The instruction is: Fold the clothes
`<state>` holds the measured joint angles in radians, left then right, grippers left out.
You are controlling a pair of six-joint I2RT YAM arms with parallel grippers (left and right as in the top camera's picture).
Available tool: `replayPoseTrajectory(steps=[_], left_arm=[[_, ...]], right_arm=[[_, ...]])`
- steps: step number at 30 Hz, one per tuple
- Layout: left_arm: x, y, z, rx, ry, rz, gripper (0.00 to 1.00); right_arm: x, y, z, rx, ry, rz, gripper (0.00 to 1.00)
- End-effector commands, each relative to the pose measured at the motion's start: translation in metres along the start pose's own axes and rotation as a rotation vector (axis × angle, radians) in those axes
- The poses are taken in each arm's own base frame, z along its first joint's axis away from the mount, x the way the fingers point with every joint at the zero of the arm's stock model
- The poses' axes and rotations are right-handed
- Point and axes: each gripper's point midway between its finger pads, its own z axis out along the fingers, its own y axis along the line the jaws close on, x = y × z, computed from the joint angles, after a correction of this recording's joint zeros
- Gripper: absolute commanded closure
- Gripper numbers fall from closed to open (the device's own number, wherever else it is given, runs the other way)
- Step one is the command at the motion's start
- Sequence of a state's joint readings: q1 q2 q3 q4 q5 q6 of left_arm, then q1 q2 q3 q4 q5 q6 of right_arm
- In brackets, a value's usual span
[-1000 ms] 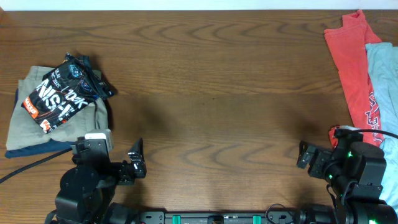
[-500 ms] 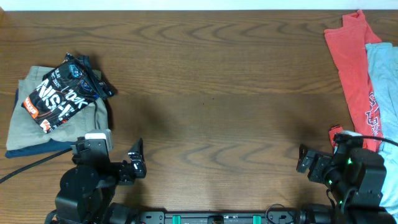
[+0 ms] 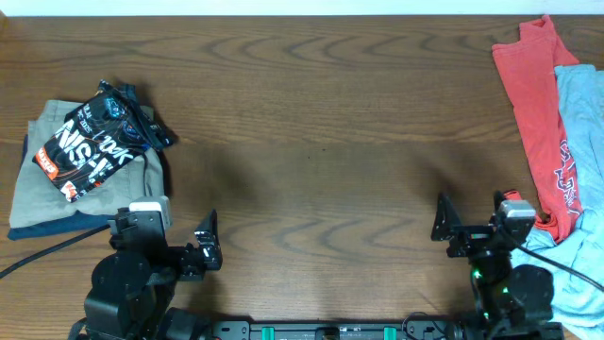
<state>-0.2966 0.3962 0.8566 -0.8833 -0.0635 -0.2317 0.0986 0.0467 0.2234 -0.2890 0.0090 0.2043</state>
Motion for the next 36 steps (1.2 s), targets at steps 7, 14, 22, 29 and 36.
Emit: replayPoseTrajectory(steps=[7, 14, 22, 29, 36], left_arm=[[-0.001, 0.002, 0.000, -0.012, -0.008, -0.002, 0.02], [-0.001, 0.002, 0.000, -0.012, -0.008, -0.002, 0.02], [-0.001, 0.002, 0.000, -0.012, -0.008, -0.002, 0.02], [-0.001, 0.002, 0.000, -0.012, -0.008, -0.002, 0.02], [-0.001, 0.002, 0.000, -0.012, -0.008, -0.002, 0.02]], right_arm=[[0.019, -0.013, 0.018, 0.033, -0.129, -0.020, 0.01], [0.039, -0.012, 0.020, 0.024, -0.045, -0.139, 0.01], [0.039, -0.011, 0.020, 0.020, -0.046, -0.138, 0.01], [0.039, -0.011, 0.020, 0.020, -0.046, -0.138, 0.01], [0.039, -0.011, 0.020, 0.020, -0.046, -0.138, 0.01]])
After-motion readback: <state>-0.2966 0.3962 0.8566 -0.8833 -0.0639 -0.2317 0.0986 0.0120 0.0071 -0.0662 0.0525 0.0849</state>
